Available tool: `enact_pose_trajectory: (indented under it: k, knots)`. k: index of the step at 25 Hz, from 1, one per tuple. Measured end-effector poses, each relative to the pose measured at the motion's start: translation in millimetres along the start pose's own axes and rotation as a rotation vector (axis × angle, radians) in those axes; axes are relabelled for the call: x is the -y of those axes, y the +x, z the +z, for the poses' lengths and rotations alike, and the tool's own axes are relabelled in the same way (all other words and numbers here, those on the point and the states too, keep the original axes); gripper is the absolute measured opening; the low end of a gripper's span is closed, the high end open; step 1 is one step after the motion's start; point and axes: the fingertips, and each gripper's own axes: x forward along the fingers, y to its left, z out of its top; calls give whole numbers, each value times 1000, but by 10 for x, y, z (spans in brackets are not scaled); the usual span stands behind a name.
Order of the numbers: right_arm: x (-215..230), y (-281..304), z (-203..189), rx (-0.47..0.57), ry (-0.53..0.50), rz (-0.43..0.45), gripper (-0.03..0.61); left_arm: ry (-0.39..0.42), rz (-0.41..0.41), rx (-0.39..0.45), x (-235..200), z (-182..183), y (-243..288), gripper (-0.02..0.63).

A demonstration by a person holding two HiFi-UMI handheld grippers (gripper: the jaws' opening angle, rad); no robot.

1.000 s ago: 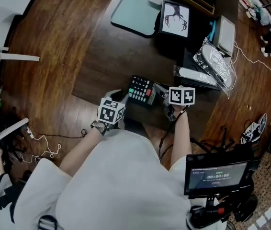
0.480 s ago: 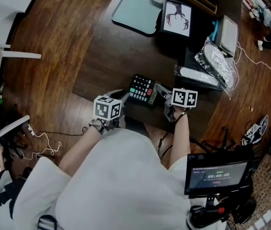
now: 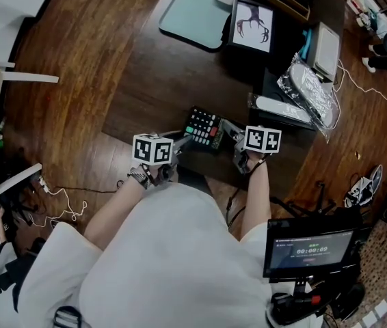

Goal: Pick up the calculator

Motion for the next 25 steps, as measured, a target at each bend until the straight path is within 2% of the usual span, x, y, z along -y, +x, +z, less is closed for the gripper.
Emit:
enact_pose_trajectory:
  k: [2,8,12,18,22,25]
  knots:
    - [-3,-8,5,6,3,8,86,-7,10,4,-18,24,21,126]
    - [0,-14,8,4,0,11,84,-12,-5,-30,-50,34,40,118]
    - [-11,-32,14,5,-20,11,84,13,-14,-60,-34,27,47,112]
    - [-114,-191,184,74,-68,1,84,96,-50,-79,94,127,33,101]
    - [-237,-386,363,155,-117,-13,84,156,-96,-44,253,311,-22,102]
    - [-397,-591,537,243,-162,-27,84,241,-132,-9,410,489,-85,103]
